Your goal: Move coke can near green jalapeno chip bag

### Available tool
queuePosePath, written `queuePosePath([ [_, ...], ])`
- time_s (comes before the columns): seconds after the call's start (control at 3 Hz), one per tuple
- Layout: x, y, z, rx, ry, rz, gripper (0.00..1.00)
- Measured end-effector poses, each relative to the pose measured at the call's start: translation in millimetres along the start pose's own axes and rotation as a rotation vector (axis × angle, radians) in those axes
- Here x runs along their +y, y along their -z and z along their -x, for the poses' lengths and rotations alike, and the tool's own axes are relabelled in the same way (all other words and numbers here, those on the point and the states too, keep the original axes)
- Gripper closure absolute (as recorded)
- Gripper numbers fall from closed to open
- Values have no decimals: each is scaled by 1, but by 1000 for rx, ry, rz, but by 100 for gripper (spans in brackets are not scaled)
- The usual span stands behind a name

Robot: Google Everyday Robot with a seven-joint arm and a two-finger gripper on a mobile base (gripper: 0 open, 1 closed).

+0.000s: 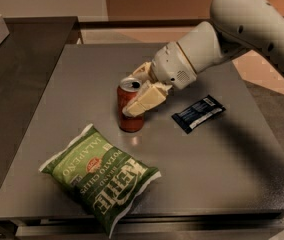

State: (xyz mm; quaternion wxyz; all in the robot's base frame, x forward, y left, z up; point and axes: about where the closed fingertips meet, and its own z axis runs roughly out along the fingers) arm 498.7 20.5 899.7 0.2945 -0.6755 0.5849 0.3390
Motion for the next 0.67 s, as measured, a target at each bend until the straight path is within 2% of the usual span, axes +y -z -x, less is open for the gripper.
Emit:
queuePosePath([
  [0.33,0,-1,1,0,2,2,0],
  [0.67,0,-1,1,0,2,3,0],
])
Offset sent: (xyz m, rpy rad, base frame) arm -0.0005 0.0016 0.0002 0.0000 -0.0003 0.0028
